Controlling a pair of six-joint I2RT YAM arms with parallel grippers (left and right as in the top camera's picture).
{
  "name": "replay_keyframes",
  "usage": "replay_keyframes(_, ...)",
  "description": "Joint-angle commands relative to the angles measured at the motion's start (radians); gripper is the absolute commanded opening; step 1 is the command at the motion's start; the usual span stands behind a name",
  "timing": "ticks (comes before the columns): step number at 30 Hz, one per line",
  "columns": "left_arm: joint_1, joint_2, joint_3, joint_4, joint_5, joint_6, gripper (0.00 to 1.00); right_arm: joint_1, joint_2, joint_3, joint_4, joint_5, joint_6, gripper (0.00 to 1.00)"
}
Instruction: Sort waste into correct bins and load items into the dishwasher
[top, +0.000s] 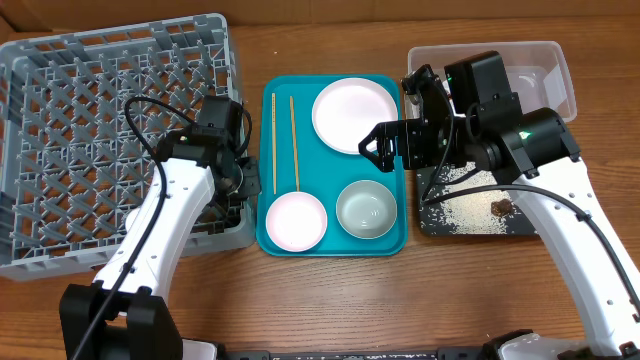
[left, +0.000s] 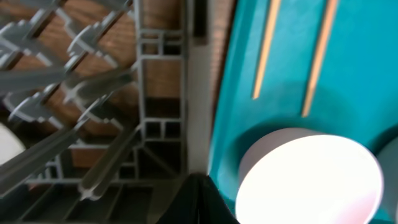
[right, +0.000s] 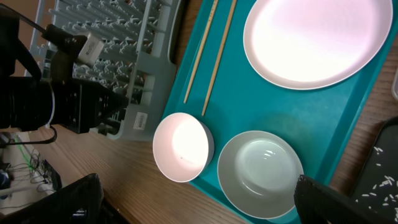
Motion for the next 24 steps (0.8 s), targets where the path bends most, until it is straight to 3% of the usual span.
replay_keyframes(1,-0.005,0.003,-0.002,-0.012,-0.040,-0.020,0.04,0.001,-0.007,0.009,0.003,0.004,0.000,1.00)
replay_keyframes(12,-0.006,-0.002,0.023,0.061,0.142,-0.021,0.04,0.001,-0.007,0.009,0.003,0.004,0.000,1.00)
replay_keyframes(19,-0.006,0.018,0.007,0.065,-0.036,-0.020,0.04,0.001,-0.007,0.009,0.003,0.004,0.000,1.00)
replay_keyframes(24,-0.006,0.036,0.006,0.045,-0.044,-0.016,0.04,0.001,-0.007,0.009,0.004,0.004,0.000,1.00)
